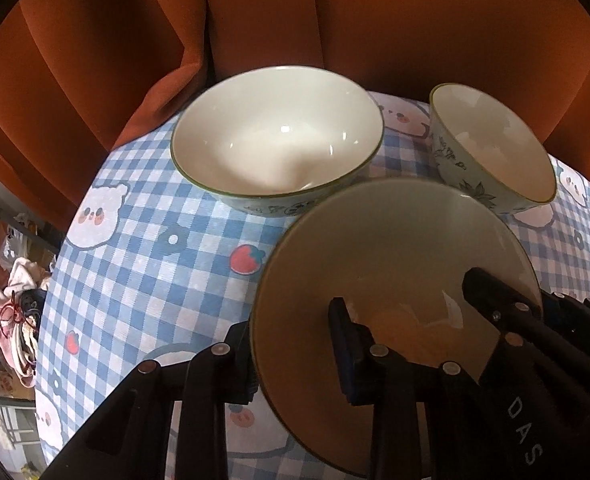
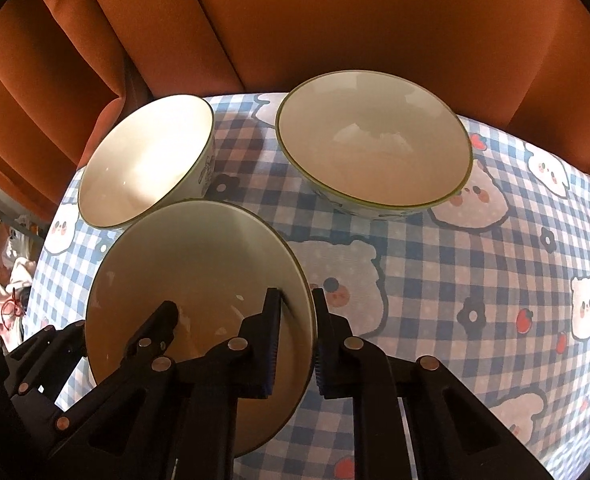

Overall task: Organize plates and bowls
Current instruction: 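Lift the cream bowl and carry it toward the plate stack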

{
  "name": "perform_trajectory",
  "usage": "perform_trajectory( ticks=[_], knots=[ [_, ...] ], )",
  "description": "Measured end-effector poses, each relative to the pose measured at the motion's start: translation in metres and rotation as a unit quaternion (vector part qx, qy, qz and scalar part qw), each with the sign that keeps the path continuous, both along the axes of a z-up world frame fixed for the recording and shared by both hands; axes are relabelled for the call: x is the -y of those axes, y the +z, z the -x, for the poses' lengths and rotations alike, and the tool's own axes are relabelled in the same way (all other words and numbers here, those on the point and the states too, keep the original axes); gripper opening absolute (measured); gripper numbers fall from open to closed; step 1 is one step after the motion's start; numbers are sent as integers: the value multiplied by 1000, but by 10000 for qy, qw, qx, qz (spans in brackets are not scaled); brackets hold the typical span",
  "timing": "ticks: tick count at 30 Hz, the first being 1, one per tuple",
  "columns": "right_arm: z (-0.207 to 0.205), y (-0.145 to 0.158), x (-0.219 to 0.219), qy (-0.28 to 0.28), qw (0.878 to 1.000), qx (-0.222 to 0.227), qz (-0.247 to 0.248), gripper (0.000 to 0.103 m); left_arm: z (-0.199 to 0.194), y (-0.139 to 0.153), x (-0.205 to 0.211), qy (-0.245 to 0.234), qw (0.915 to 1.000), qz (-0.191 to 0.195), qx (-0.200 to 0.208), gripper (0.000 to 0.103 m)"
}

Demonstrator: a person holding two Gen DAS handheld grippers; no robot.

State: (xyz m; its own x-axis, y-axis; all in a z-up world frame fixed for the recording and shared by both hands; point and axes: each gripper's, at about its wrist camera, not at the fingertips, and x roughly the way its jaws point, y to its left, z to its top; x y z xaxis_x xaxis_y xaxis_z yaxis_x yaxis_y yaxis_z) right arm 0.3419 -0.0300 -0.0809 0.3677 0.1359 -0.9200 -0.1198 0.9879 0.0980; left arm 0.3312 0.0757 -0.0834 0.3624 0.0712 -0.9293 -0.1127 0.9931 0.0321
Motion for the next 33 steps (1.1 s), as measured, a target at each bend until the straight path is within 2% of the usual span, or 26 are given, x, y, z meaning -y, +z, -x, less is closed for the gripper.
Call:
perform_trajectory(
  ticks=[9, 21, 26, 33],
  knots=[
    [17, 29, 14, -236, 9996, 161, 75, 16, 15, 30, 14, -239, 9994, 89, 215, 29],
    [73, 78, 58, -908, 9943, 532, 155, 16, 56, 72, 56, -893, 9937, 311, 601, 29],
    [104, 87, 78, -1122, 9919, 574, 188, 16, 83, 78, 77, -1070, 9917, 355, 612, 29],
    [147, 85, 108, -1230, 9909, 501, 229, 16, 122, 75, 111, -1231, 9906, 284, 530, 29]
  ],
)
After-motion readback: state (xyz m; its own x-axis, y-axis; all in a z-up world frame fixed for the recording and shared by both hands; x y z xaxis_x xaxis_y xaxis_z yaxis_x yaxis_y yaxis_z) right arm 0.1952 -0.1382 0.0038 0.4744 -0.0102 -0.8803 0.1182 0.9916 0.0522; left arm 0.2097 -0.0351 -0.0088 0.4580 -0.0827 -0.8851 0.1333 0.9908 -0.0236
